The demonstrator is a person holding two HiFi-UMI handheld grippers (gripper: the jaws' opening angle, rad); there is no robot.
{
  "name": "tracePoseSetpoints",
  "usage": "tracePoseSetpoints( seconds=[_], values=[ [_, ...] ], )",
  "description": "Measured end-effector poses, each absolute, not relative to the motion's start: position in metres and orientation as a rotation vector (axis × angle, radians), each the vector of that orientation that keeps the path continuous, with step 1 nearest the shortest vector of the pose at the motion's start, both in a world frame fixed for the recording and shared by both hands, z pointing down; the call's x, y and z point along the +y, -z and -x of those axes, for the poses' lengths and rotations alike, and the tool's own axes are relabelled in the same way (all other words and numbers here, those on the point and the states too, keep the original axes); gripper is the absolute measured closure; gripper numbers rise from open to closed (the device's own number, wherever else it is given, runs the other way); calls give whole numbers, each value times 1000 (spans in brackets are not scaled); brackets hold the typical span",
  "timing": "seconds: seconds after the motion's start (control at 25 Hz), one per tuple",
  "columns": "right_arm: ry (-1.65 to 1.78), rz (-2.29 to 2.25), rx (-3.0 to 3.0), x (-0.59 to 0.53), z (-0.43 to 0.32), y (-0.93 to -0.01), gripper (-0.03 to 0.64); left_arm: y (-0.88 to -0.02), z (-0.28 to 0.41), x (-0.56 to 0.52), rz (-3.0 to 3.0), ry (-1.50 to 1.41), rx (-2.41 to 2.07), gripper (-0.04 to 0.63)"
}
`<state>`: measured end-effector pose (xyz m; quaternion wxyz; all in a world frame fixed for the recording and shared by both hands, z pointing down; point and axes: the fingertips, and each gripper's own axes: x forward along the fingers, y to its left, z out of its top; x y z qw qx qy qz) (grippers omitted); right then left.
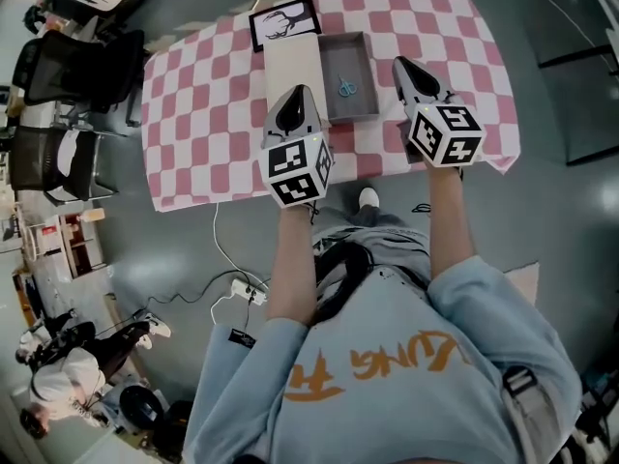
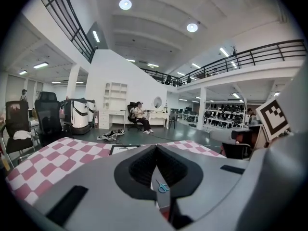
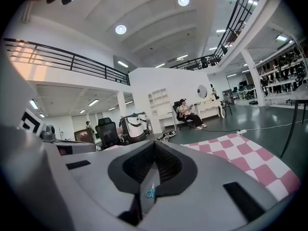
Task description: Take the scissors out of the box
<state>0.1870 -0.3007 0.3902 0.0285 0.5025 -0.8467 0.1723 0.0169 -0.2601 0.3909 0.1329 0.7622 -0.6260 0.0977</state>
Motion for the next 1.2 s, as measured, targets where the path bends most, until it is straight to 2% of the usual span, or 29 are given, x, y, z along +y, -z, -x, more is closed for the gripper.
tracePoseSetpoints(
  seconds=[0.72,1.2],
  values=[
    [-488,-1538,-2579,-311,-206,-400,620,-410,-27,-289,-2187,-273,-1779,575],
    [-555,-1389,-2597,-334,-155,-426,620,-440,7,-296,-2097,-325,-1791,575]
  ],
)
